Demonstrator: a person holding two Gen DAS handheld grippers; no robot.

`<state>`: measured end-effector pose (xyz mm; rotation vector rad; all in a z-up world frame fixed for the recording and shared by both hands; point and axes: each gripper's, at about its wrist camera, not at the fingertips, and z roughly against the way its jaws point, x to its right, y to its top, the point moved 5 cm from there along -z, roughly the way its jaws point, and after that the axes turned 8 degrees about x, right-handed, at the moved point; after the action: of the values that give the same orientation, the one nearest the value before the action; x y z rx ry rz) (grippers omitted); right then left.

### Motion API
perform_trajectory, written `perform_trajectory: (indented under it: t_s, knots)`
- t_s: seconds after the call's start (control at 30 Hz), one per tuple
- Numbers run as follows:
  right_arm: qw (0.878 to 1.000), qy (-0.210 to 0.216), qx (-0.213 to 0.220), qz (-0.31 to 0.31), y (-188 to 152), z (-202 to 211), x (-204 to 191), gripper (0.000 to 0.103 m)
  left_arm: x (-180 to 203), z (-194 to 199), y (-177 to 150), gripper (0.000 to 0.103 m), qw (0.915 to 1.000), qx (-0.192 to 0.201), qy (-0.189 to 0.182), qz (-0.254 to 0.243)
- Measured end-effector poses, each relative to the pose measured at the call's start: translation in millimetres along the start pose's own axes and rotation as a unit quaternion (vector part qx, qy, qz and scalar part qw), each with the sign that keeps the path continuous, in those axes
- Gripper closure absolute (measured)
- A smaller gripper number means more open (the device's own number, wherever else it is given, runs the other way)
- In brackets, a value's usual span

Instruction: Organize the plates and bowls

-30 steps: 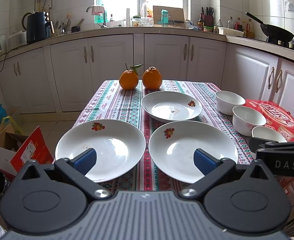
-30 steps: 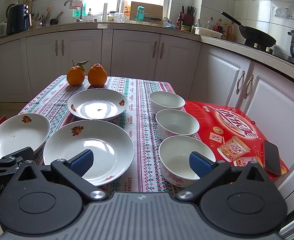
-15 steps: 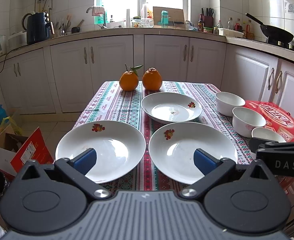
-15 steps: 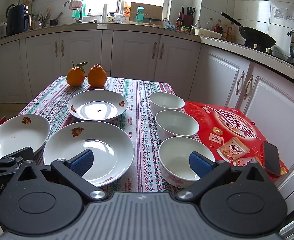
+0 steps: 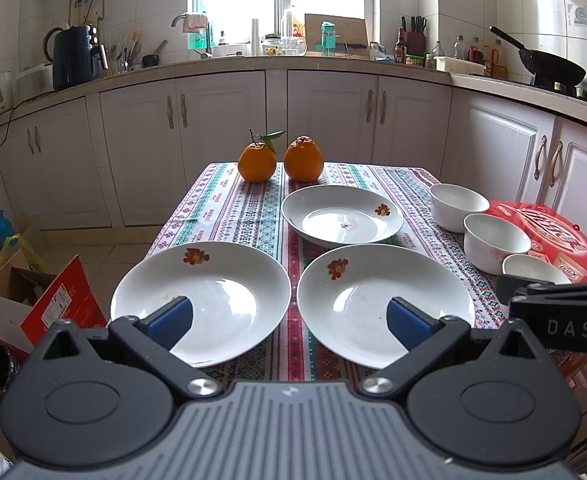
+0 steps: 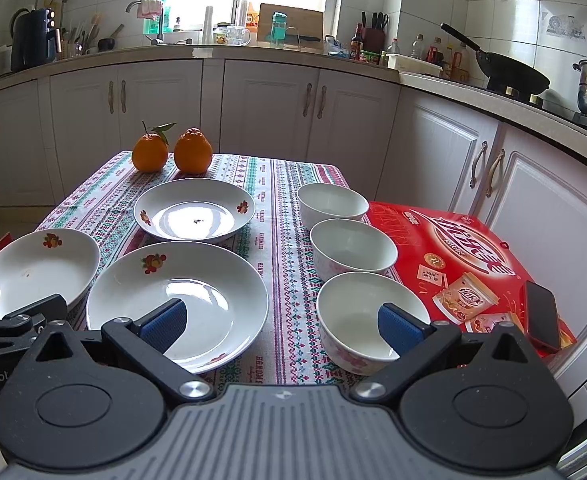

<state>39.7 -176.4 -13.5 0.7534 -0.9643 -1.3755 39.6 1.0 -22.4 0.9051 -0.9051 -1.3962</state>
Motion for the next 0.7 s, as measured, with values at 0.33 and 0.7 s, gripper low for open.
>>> perform_trajectory:
  t_s: [0.33, 0.7]
  knots:
    - [1.0, -0.003, 0.0, 0.001, 0.0, -0.7, -1.3, 0.0, -1.0, 0.1, -0.2, 0.001, 1.0, 0.0, -0.002, -0.001]
    - [1.0, -0.004, 0.0, 0.002, -0.3, -1.1, -3.2, 0.0, -2.8, -0.6, -1.3, 0.001, 1.0, -0.002, -0.002, 0.001]
